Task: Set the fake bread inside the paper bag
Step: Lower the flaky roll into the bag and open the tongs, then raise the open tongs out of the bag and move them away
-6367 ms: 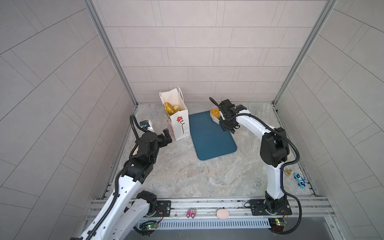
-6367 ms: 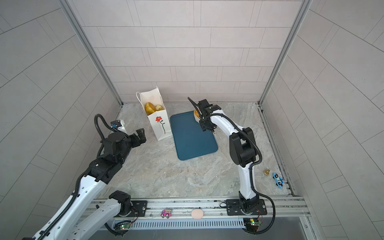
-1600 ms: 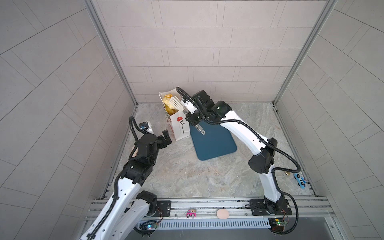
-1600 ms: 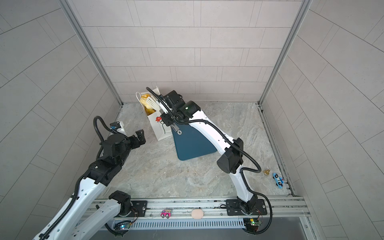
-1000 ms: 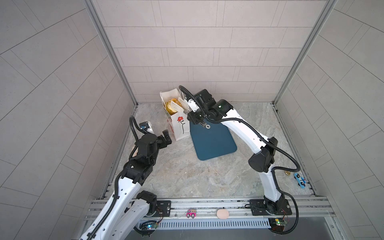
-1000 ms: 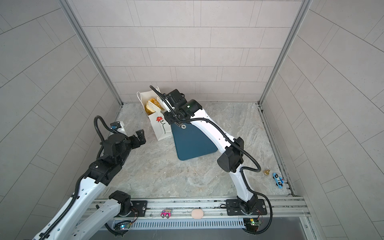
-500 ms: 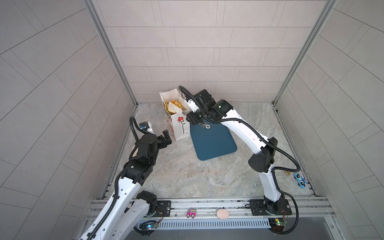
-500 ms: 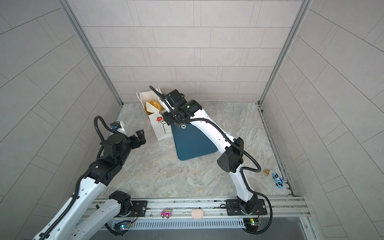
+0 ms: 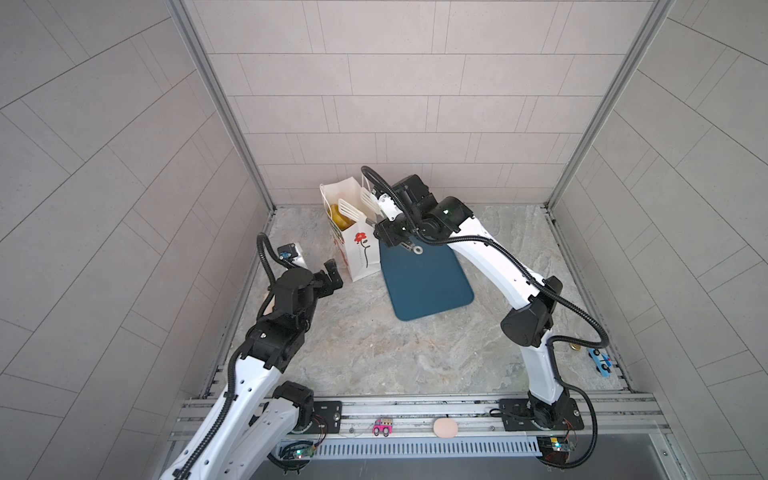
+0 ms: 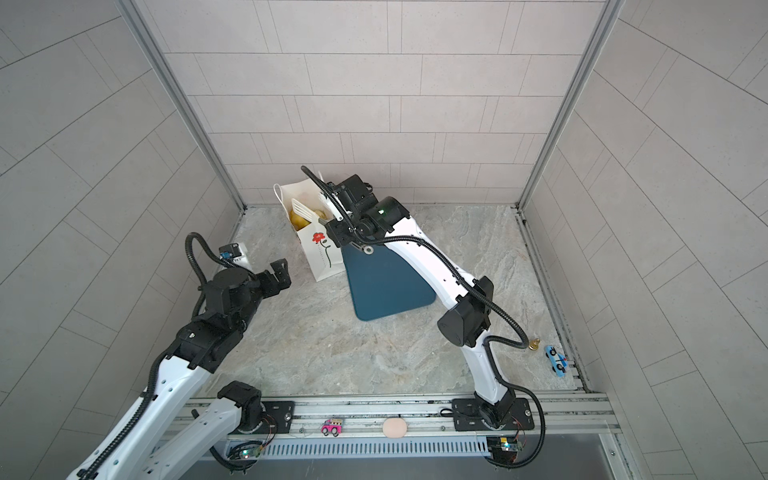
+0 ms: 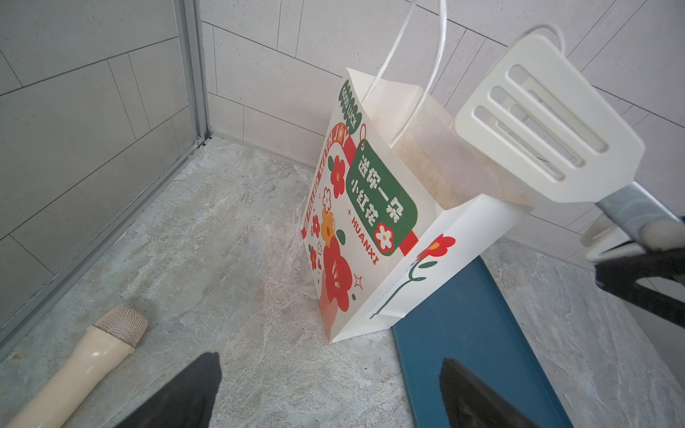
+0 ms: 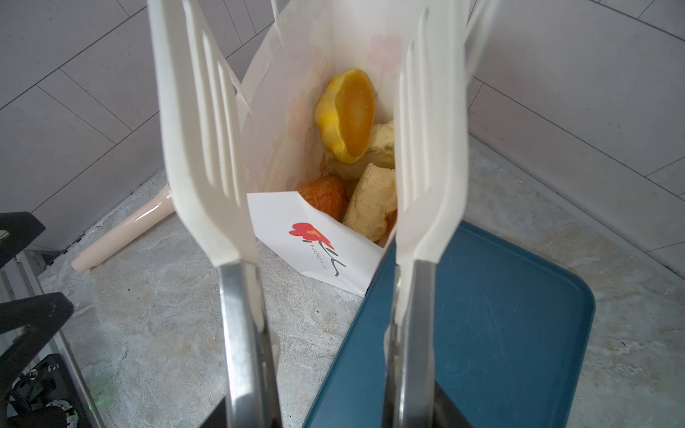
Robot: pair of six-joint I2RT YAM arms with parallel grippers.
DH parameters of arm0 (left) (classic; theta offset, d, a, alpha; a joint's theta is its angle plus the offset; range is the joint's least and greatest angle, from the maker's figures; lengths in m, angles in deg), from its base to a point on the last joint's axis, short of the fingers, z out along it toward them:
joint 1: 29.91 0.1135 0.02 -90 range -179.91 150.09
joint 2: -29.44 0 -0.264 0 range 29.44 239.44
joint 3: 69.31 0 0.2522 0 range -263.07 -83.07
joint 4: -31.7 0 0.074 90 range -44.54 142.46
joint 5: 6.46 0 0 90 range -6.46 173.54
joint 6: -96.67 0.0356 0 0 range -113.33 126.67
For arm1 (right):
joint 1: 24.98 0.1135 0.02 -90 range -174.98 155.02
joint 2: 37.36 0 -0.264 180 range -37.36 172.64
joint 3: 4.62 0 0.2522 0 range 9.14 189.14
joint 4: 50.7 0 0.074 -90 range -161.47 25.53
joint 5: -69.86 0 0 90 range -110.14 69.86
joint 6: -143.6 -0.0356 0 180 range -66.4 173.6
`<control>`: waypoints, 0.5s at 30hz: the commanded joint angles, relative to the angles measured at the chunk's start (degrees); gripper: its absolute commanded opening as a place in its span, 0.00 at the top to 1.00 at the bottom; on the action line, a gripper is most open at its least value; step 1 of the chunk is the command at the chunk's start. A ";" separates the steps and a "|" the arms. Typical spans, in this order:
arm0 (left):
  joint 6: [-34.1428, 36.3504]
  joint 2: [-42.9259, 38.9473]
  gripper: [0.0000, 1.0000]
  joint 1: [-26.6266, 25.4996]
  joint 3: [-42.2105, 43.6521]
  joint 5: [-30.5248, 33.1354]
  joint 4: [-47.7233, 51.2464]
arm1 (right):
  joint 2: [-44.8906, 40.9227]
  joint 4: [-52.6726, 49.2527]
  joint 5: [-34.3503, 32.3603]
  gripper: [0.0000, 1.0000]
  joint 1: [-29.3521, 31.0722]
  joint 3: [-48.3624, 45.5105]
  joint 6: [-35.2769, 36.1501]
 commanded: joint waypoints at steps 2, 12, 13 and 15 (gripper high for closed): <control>-1.07 -1.03 0.00 -0.03 -0.81 0.84 0.10 | -4.84 1.64 -0.31 0.43 0.08 1.98 -0.18; -1.16 0.24 0.00 -0.04 -0.83 1.54 -0.85 | -10.08 -1.58 -2.69 0.44 -0.41 -2.02 3.72; -1.24 0.17 0.00 -0.04 -0.78 1.55 -0.95 | -11.18 -1.33 -3.60 0.44 -0.69 -3.81 4.13; -1.25 0.13 0.00 -0.04 -0.73 1.88 -0.96 | -13.41 -0.45 -3.74 0.45 -1.76 -7.22 4.50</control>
